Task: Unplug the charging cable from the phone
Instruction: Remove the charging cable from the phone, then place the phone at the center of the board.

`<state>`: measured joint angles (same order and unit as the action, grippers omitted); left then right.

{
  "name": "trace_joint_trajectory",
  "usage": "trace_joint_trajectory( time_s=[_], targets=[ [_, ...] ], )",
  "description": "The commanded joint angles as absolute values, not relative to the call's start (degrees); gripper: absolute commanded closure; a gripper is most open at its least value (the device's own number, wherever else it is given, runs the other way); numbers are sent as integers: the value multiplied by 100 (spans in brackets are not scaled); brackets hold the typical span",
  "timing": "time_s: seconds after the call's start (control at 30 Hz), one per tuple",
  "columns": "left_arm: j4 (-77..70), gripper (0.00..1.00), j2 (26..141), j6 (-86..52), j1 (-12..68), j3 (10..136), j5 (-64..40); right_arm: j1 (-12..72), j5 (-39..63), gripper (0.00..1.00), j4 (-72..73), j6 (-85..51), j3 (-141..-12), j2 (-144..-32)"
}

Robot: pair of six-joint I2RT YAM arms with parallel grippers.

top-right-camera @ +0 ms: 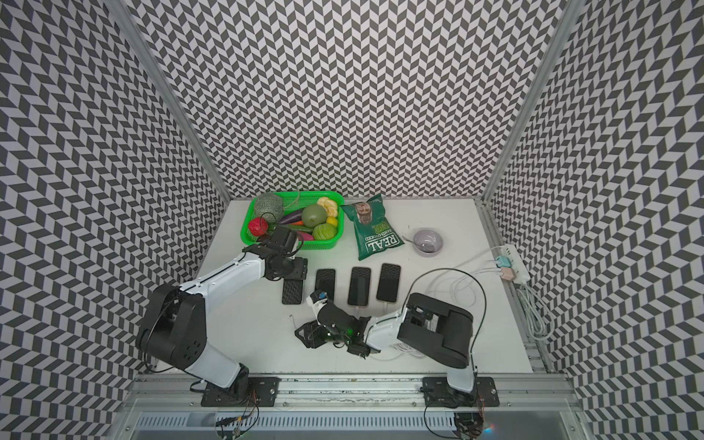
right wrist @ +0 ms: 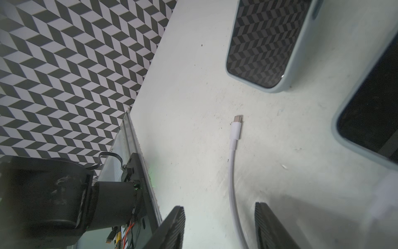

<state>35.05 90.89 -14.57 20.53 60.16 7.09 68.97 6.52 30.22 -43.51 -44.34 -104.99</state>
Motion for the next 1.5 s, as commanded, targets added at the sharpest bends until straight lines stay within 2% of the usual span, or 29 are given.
trace_joint_trajectory(
  time_s=[0.0,0.33,0.43,0.5,0.63,0.87,1.3,1.47],
  targets=[
    [3445,100,9171,-1371,1991,6036,826,7025,353,42,3055,-4221,-4188,-9886],
    [3397,100,9495,-1397,1783,6082,861,7397,-310,25,2518,-3806,-3545,-8106],
    [3373,94,9565,-1412,1720,6135,861,7435,-437,18,2346,-3722,-3396,-7637],
    [3378,88,9624,-1421,1690,6174,857,7449,-541,15,2126,-3683,-3361,-7381],
    [3375,68,9751,-1433,1637,6209,775,7441,-788,11,1819,-3652,-3224,-6871],
    [3370,37,9840,-1462,1626,6240,713,7438,-1117,9,1520,-3682,-3031,-6288],
    [3295,2,9532,-1480,1630,6196,515,7427,-1760,8,963,-3909,-2902,-5801],
    [3209,0,9226,-1536,1718,6116,373,7413,-1900,8,950,-3960,-2775,-5659]
  ],
)
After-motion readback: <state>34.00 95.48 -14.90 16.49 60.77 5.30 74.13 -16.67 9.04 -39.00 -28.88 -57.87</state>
